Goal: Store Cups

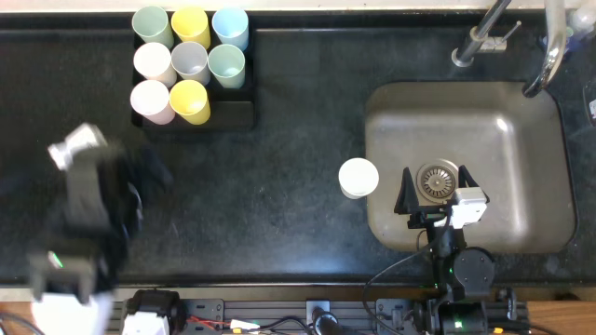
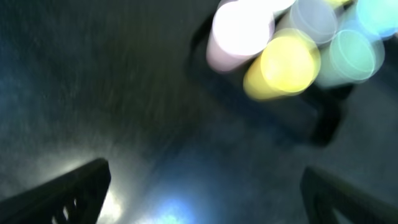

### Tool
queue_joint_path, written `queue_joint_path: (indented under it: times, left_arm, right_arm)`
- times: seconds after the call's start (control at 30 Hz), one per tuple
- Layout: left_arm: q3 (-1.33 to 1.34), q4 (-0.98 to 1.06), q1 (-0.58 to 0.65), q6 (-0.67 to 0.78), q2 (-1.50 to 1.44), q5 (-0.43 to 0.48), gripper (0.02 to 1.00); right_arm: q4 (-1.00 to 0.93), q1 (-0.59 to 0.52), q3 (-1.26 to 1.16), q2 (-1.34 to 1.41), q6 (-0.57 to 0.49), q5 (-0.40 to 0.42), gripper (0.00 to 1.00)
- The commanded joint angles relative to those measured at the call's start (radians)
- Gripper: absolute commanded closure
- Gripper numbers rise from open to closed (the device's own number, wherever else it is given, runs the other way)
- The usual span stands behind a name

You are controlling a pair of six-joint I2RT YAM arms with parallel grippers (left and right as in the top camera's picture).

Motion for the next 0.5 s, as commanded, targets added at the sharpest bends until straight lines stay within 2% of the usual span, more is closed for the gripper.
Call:
queue_joint_path:
  times: [0.03, 0.1, 0.23, 0.43, 0.5]
  left_arm:
    - [-0.407, 0.387, -0.003, 0.416, -0.304, 0.177, 0.018]
    - [-0.56, 0.634, -0.002, 0.584, -0.452, 0.259, 0.018]
    - [-0.742, 0.926, -0.001, 0.685, -0.676, 0.277, 0.018]
    - [-0.863, 0.924, -0.001, 0.698, -0.777, 0.287, 0.02]
    - [-0.859, 0.832, 0.0, 0.698, -0.779, 0.295, 0.02]
  right_arm:
    - [0.005, -0.006, -0.014, -0.008, -0.006, -0.008, 0.005]
    - [0.005, -0.006, -0.014, -0.008, -0.006, -0.007, 0.005]
    - [0.005, -0.006, -0.014, -0.008, -0.006, -0.007, 0.005]
    - [0.005, -0.006, -0.014, -0.008, -0.006, -0.007, 0.003]
    - [0.005, -0.006, -0.014, -0.008, -0.006, -0.007, 0.003]
